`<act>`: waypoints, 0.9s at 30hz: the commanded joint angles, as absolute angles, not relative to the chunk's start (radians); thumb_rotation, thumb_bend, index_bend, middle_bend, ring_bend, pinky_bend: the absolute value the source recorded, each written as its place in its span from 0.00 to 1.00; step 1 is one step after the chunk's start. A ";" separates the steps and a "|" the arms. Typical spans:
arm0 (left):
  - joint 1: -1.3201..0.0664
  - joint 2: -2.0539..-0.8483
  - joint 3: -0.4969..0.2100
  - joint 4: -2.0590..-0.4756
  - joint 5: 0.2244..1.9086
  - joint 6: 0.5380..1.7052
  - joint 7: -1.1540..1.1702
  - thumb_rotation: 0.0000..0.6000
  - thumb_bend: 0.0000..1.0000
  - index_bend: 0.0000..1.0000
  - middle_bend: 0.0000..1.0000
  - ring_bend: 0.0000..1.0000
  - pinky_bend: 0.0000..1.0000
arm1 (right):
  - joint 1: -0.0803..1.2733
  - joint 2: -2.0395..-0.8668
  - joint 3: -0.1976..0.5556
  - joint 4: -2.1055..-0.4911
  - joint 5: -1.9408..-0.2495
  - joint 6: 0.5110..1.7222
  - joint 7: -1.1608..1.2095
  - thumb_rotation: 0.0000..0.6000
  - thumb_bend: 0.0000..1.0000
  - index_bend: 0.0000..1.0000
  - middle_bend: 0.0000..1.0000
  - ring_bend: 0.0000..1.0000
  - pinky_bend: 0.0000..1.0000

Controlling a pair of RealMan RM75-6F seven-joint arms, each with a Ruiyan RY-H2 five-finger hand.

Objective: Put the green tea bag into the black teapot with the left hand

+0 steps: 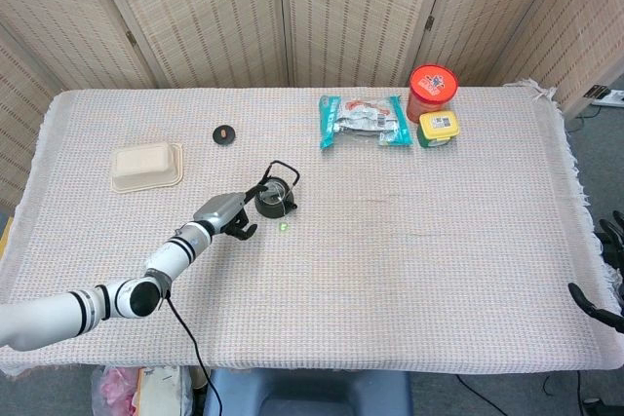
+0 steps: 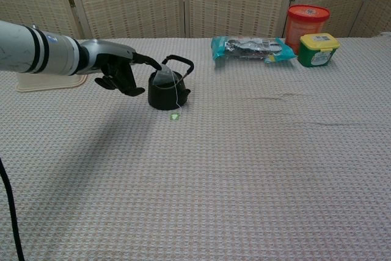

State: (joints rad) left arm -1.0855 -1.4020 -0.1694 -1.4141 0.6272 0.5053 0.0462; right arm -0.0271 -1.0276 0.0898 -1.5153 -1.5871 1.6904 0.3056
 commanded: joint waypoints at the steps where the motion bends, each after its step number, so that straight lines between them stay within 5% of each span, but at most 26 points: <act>1: -1.095 -1.416 -0.162 -1.398 0.633 0.507 0.048 1.00 0.51 0.00 1.00 1.00 1.00 | -0.030 -1.028 0.091 -1.514 -1.584 1.695 0.309 1.00 0.18 0.00 0.00 0.00 0.00; 27: -1.085 -1.541 -0.165 -1.237 0.739 0.412 -0.059 1.00 0.51 0.00 1.00 1.00 1.00 | -0.024 -1.030 0.096 -1.518 -1.570 1.683 0.298 1.00 0.18 0.00 0.00 0.00 0.00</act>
